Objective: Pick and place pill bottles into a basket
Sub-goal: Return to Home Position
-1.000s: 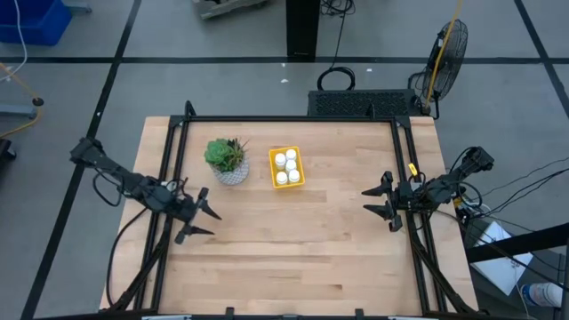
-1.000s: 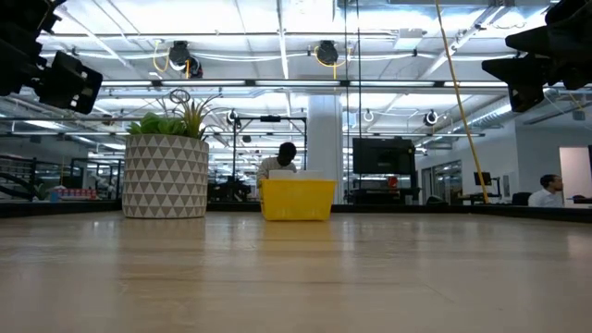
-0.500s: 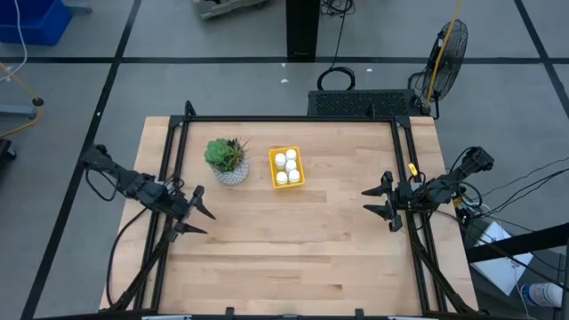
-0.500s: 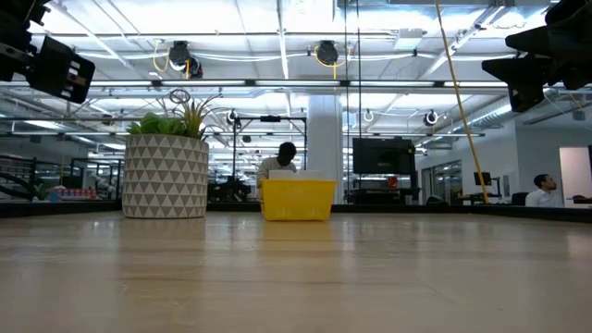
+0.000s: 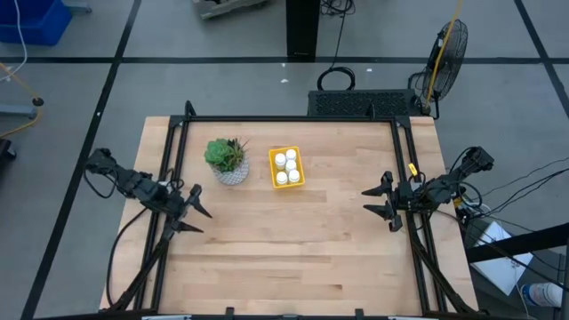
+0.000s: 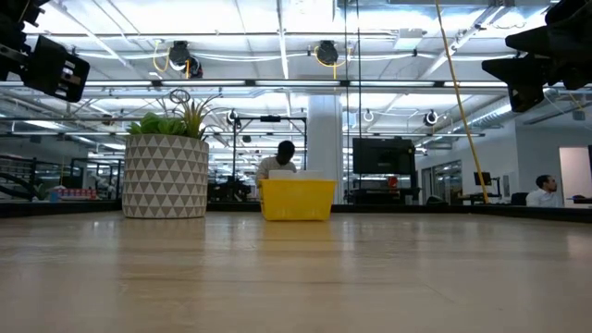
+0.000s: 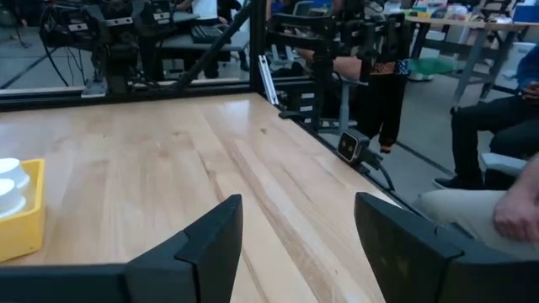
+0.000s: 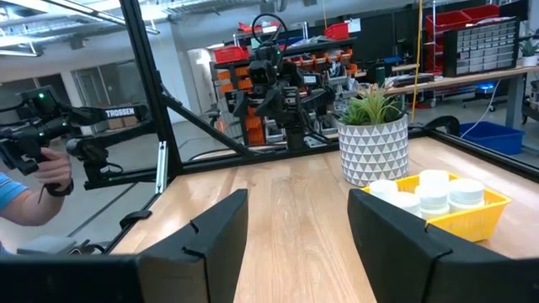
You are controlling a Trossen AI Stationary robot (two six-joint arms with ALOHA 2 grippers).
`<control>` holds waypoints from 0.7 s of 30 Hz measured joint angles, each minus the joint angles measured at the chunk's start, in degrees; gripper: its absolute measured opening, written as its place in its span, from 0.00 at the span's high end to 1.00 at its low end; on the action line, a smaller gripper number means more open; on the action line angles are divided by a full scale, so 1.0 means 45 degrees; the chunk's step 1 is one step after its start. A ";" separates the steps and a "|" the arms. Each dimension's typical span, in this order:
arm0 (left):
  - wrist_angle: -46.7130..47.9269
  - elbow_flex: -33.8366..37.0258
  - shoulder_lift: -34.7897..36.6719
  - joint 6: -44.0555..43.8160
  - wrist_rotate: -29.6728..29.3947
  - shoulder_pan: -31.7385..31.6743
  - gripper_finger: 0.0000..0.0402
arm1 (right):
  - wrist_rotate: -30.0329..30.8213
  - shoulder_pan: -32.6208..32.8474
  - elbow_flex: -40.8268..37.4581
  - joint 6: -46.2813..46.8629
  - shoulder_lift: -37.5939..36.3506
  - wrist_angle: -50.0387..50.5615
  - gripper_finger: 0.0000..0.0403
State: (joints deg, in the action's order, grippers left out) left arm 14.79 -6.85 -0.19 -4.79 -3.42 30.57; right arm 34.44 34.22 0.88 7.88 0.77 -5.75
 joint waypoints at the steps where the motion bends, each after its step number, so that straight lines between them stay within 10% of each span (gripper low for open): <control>1: 0.0026 0.0000 0.0000 0.0001 0.0013 0.0000 0.42 | 0.0000 0.0001 -0.0003 0.0000 0.0002 0.0002 0.51; 21: 0.1585 -0.0005 -0.0039 0.0983 -0.1020 0.0000 0.42 | 0.0000 0.0005 -0.0003 0.0000 0.0002 -0.0002 0.51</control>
State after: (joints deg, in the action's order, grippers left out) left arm 21.92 -6.87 -0.36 -0.36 -8.01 30.57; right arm 34.44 34.24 0.86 7.88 0.78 -5.76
